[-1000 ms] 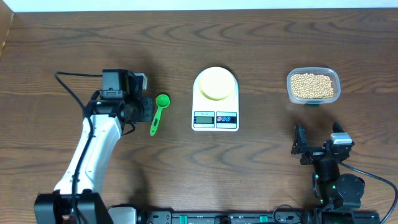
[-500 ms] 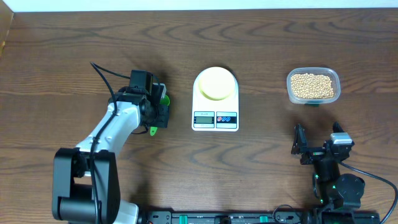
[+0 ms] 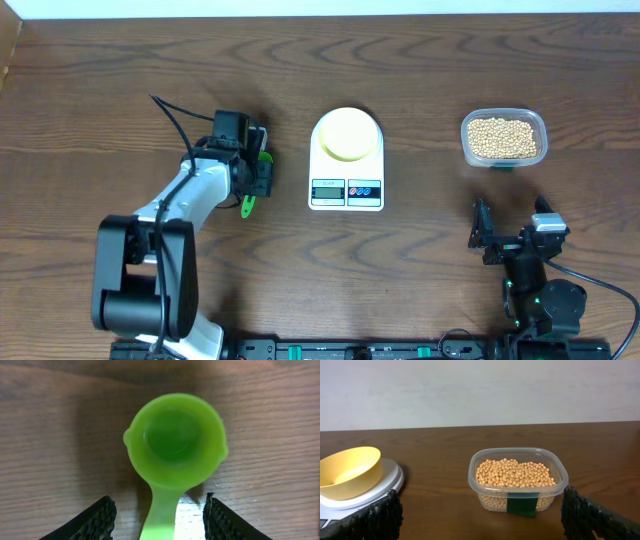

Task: Scoop item into bowl and weigh 50g on scale
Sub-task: 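Lower the left gripper over the green scoop handle, then close the left gripper on the green scoop handle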

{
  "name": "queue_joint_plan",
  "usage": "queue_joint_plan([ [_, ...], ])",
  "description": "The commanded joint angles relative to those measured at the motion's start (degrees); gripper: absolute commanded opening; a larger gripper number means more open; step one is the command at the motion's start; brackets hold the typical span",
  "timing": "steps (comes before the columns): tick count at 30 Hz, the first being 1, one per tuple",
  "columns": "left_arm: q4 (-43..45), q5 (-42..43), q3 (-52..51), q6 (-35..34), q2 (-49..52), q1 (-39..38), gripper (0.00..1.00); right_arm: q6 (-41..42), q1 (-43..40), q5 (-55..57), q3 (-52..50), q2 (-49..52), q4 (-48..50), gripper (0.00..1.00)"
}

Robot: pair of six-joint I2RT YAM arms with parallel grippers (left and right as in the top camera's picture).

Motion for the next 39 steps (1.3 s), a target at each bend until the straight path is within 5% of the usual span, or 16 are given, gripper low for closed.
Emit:
queue_joint_plan([
  [1,-0.07,-0.50,0.44,0.74,1.68,-0.04,0.59,0.52,-0.04,0.22,-0.04,-0.31,-0.17,0.99],
  [11,2.12,-0.52,0.44,-3.80,2.67,-0.09,0.59,0.52,-0.04,0.22,-0.04,-0.31,-0.17,0.99],
  [15,3.82,-0.50,0.44,-3.78,2.67,-0.11,0.78,0.52,-0.04,0.22,-0.04,-0.31,-0.17,0.99],
  [22,4.15,-0.20,0.44,-3.78,2.67,-0.13,0.77,0.52,-0.04,0.22,-0.04,-0.31,-0.17,0.99],
  [24,3.98,1.05,0.44,-3.76,2.67,-0.13,0.97,0.52,-0.04,0.22,-0.04,-0.31,-0.17,0.99],
  [26,4.00,1.01,0.44,-3.74,2.67,-0.13,0.99,0.52,-0.04,0.22,-0.04,-0.31,-0.17,0.99],
  [28,3.98,1.01,0.44,-3.74,2.67,-0.13,0.81,0.52,-0.04,0.22,-0.04,-0.31,-0.17,0.99],
  [30,3.98,0.98,0.44,-3.74,2.67,-0.13,0.48,0.52,-0.04,0.22,-0.04,-0.31,-0.17,0.99],
  [31,3.98,0.98,0.44,-3.74,2.67,-0.13,0.42,0.52,-0.04,0.22,-0.04,-0.31,-0.17,0.99],
  [39,4.00,0.98,0.44,-3.74,2.67,-0.13,0.41,0.52,-0.04,0.22,-0.04,-0.31,-0.17,0.99],
])
